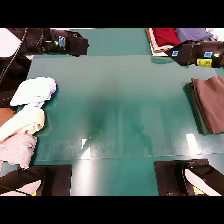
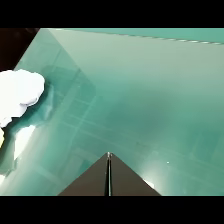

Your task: Fold the shirts.

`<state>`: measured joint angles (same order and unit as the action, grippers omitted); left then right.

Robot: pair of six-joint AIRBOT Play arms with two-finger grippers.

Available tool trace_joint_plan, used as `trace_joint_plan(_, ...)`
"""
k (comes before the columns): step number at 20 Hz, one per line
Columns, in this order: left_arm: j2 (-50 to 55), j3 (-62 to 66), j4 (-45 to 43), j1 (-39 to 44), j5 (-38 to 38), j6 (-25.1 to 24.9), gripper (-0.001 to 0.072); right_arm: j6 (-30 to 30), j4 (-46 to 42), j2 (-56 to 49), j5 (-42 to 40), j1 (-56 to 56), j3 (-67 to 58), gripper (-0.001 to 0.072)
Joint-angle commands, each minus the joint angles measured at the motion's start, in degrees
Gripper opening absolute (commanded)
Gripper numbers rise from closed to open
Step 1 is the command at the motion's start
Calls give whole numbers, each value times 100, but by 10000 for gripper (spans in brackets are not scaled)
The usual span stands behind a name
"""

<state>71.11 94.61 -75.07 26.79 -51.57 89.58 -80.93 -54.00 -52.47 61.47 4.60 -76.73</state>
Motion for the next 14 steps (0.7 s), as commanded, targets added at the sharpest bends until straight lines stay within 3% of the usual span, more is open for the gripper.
trace_joint_plan(1,0,2,-286,-63,437,-334,27,-2,-2,4,9,7,-7,18)
trace_joint_plan(2,0,4,-662,-181,400,-297,43,-2,-2,4,7,7,-7,18)
trace_joint_plan(4,2,0,-1309,-645,114,59,669,-2,-2,7,9,7,-7,18)
trace_joint_plan(7,127,-138,-2063,-1655,-433,210,666,-2,-2,2,-44,7,-7,18)
trace_joint_plan(9,332,-542,-2074,-2277,-645,212,666,-2,0,4,-140,7,-7,18)
trace_joint_plan(14,1082,-2144,-2072,-3091,-310,284,666,-2,-2,4,-151,7,-7,19)
